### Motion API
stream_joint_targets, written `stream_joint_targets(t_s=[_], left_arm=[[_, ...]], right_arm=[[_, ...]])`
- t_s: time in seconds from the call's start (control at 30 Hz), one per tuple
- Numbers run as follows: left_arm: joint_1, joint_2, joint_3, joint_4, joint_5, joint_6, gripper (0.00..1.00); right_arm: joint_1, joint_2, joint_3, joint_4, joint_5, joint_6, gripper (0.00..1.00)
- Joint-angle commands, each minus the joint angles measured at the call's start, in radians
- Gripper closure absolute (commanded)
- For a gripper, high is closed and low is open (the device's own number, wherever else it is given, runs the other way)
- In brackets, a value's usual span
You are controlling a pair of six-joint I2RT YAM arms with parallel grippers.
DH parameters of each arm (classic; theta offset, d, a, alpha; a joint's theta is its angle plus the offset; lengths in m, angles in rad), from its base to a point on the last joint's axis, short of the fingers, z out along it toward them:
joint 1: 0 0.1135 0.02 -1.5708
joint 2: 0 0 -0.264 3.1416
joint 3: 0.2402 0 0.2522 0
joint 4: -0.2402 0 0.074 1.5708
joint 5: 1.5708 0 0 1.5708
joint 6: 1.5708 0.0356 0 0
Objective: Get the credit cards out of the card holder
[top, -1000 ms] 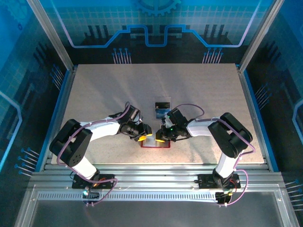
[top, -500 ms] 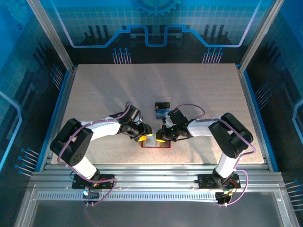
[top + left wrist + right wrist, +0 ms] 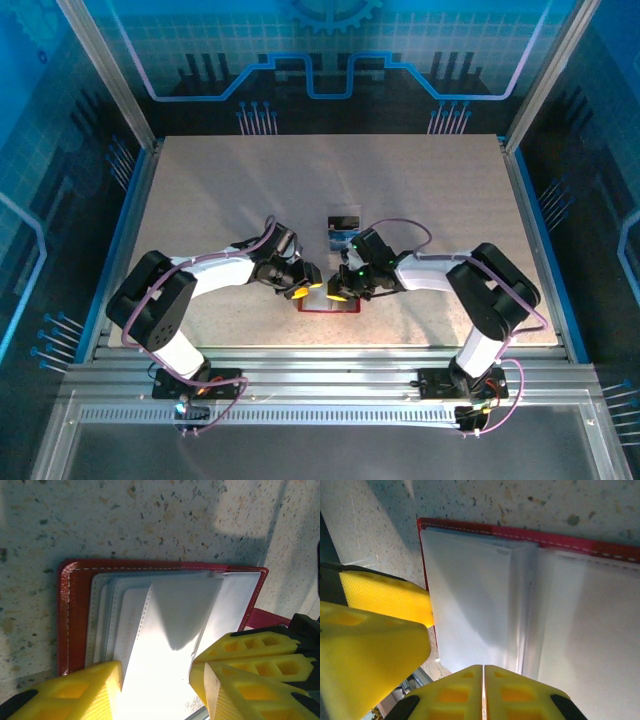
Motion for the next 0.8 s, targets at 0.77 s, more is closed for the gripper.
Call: stream_joint_targets(t_s=[0.77], left_arm=[[-0.008,-0.014,0.025,0.04,0.07,-0.006,0.53]], right_arm=[[-0.048,-0.051,-0.02,-0.03,-0.003,-0.003,0.9]])
